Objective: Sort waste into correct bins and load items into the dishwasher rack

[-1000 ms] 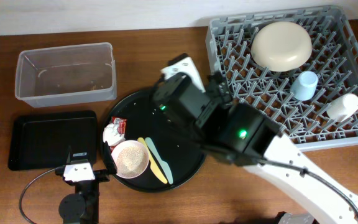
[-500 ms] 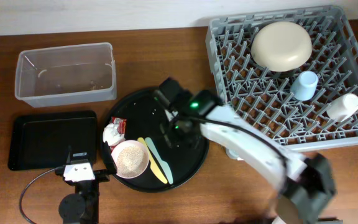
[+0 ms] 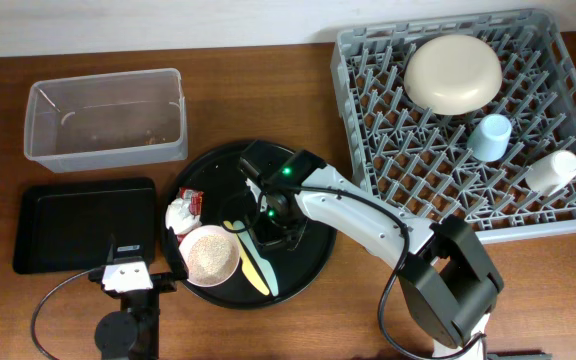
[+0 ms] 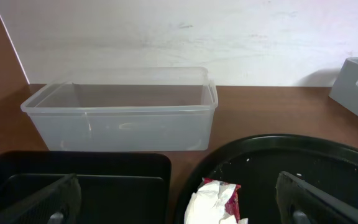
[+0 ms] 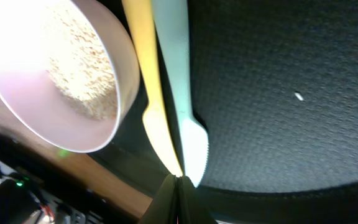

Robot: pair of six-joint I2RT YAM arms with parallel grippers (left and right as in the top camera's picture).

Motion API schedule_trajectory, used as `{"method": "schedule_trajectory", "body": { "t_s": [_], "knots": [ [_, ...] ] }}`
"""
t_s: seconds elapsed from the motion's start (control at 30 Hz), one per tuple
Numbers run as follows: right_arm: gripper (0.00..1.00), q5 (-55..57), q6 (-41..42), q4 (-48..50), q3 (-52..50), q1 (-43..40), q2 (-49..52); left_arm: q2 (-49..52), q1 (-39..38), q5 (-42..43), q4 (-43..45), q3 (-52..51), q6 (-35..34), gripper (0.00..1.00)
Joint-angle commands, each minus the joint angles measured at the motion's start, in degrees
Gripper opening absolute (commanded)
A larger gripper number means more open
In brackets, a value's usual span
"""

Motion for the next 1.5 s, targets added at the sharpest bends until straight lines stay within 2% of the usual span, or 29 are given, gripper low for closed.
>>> {"method": "schedule_trajectory", "body": {
  "t_s": [0.0, 0.27, 0.5, 0.77, 1.03, 1.33, 1.47],
  "knots": [
    [0.05, -6.49, 3.85, 4.33, -3.87, 0.09, 1.18, -0.24, -0.09, 0.63, -0.44, -0.04, 0.46, 0.99],
    [0.04, -8.83, 12.44, 13.35, -9.55, 0.00, 1.20, -0.24, -0.09, 0.63, -0.44, -0.04, 0.46, 0.99],
    [0.04, -9.86, 15.39, 19.21, -13.18, -0.02, 1.22, -0.24, -0.09, 0.63, -0.44, -0.04, 0.46, 0.99],
    [0.05, -10.80, 17.09, 20.90, -13.99, -0.07, 2.34, -0.24, -0.09, 0.63, -0.44, -0.04, 0.46, 0.99],
    [0.04, -19.71, 17.05, 22.88, -13.99, -2.86, 8.50, -0.24, -0.09, 0.63, -0.42, -0.04, 0.46, 0.99],
    [0.04, -17.00, 16.11, 22.86, -13.42, -4.59, 7.06, -0.24, -0.09, 0.63, -0.44, -0.04, 0.46, 0.99],
    [0.04, -13.57, 11.78, 22.80, -13.29, -4.50, 3.32, -0.24, -0.09, 0.63, -0.44, -0.04, 0.46, 0.99]
  ]
}}
